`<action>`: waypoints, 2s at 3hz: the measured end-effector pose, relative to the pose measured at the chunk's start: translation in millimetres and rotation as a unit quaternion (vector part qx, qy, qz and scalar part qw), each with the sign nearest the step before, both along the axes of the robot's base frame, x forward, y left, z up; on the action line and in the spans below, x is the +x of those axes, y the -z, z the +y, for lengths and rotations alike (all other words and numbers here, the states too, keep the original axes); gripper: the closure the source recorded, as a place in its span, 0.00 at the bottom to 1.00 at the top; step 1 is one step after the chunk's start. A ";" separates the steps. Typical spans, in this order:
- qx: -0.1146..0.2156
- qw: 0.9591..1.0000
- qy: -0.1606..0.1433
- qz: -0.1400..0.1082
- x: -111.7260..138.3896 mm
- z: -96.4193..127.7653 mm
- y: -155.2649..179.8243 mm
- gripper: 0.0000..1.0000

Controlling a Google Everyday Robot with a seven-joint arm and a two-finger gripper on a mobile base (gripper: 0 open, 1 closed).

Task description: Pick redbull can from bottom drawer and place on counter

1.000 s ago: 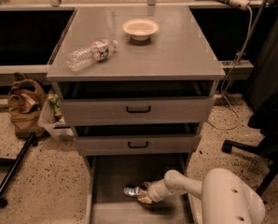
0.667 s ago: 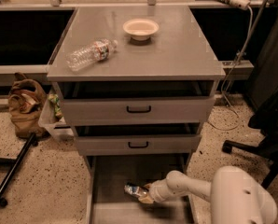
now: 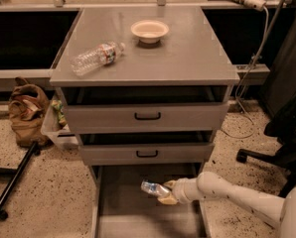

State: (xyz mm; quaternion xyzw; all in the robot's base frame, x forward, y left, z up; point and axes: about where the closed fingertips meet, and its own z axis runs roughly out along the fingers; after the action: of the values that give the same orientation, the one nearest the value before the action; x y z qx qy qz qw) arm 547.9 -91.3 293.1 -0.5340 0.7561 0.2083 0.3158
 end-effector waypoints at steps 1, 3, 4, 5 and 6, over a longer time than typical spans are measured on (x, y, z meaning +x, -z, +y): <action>0.000 1.000 -0.001 -0.001 0.0 0.3 -1.3 1.00; -0.005 0.999 -0.049 0.001 0.5 -16.0 -126.3 1.00; -0.024 0.996 -0.080 -0.014 -3.8 -11.4 -202.8 1.00; -0.023 0.994 -0.101 -0.039 1.4 -0.7 -253.8 1.00; -0.023 0.994 -0.100 -0.039 1.4 -0.7 -253.8 1.00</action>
Offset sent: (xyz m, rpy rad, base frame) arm 0.0131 -0.0396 0.1632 0.0310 -0.0312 0.1102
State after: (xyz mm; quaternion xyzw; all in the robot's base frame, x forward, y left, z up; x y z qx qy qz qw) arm 549.3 -92.0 546.9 -0.6223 0.6903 0.2000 0.3103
